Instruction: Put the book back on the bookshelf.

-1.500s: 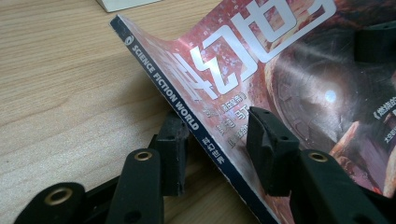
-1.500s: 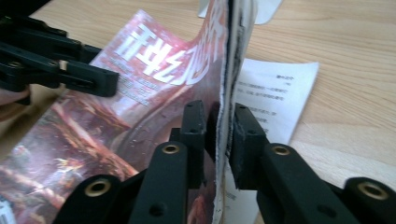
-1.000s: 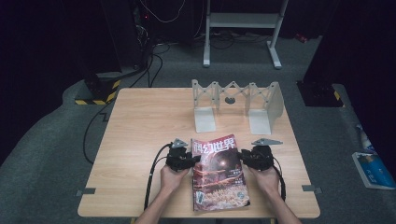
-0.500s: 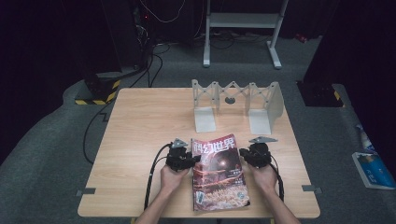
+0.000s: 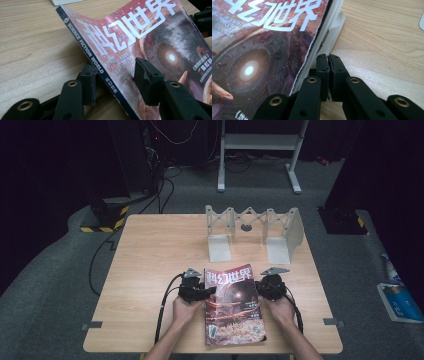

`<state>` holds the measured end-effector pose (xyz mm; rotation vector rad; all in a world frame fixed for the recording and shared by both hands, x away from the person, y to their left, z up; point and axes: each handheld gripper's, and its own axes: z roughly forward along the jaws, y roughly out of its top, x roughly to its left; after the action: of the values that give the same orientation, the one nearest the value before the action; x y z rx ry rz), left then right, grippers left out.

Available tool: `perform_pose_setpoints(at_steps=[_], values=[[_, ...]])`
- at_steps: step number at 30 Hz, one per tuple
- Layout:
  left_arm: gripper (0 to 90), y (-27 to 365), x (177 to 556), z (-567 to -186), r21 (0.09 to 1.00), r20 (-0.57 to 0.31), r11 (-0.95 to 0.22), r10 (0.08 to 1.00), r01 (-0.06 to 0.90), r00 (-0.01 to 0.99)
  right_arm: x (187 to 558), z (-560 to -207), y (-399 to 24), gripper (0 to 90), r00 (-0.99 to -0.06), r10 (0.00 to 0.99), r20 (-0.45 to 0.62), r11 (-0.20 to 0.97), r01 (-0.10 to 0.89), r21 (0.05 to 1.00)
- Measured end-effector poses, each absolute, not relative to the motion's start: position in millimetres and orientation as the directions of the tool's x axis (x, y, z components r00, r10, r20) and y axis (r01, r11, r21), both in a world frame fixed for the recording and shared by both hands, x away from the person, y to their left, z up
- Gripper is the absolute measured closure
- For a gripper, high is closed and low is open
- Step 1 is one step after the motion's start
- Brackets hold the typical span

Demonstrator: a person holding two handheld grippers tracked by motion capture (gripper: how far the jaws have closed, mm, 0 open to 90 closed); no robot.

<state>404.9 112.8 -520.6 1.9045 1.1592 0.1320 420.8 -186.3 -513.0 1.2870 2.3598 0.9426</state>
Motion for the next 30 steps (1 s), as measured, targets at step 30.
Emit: perform_pose_setpoints(at_steps=[30], values=[[40.8,113.8,418.4,-521.3,0.715,-0.300,-0.206,0.773,0.669,0.559,419.3,-511.9,-172.6,89.6,-0.674,0.737,-0.045,0.531,0.537,0.656]])
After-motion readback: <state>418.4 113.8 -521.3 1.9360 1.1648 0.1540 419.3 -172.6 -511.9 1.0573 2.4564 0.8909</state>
